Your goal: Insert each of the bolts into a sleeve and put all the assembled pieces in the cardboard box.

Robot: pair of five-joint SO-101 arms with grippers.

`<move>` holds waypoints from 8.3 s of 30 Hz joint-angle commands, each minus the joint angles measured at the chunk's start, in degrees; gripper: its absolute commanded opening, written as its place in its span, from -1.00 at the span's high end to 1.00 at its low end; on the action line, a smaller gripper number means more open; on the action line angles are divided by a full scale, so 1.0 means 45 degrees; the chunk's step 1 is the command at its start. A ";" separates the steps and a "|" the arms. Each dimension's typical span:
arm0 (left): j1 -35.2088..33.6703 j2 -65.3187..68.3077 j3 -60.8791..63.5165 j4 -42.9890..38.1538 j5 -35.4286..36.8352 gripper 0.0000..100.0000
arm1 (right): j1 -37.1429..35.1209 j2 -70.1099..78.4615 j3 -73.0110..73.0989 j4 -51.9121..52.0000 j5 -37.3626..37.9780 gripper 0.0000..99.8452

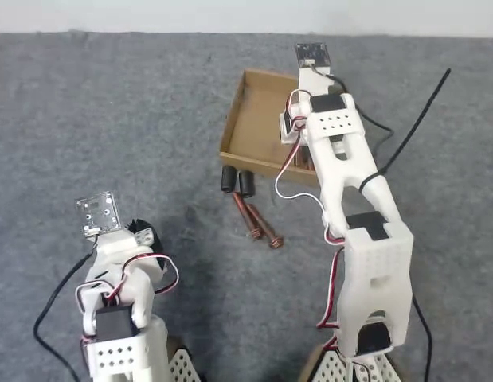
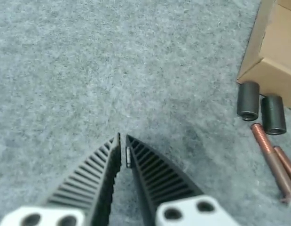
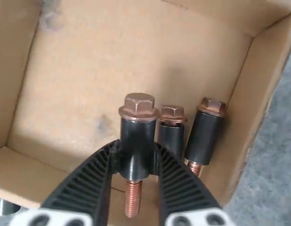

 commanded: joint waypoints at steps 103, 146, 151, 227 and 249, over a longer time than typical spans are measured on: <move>0.0059 -0.0098 -0.0147 0.0000 -0.0137 0.98 | -0.3878 -0.2061 0.3634 -0.0186 -0.0176 0.76; 0.0059 -0.0098 -0.0147 0.0000 -0.0137 0.98 | -0.2667 -0.4855 0.3126 0.4933 -0.0293 0.99; 0.0059 -0.0098 -0.0147 0.0000 -0.0137 0.98 | -0.2159 -0.5968 0.4396 0.5910 -0.0293 0.99; 0.6720 1.9438 -1.3724 -0.0488 0.6818 0.98 | 0.2100 -1.3763 1.7700 -0.1924 0.0254 0.99; 0.6896 2.4186 -1.4799 -0.3009 0.7795 0.64 | 0.2042 -1.3763 1.7700 -0.1924 0.0332 0.99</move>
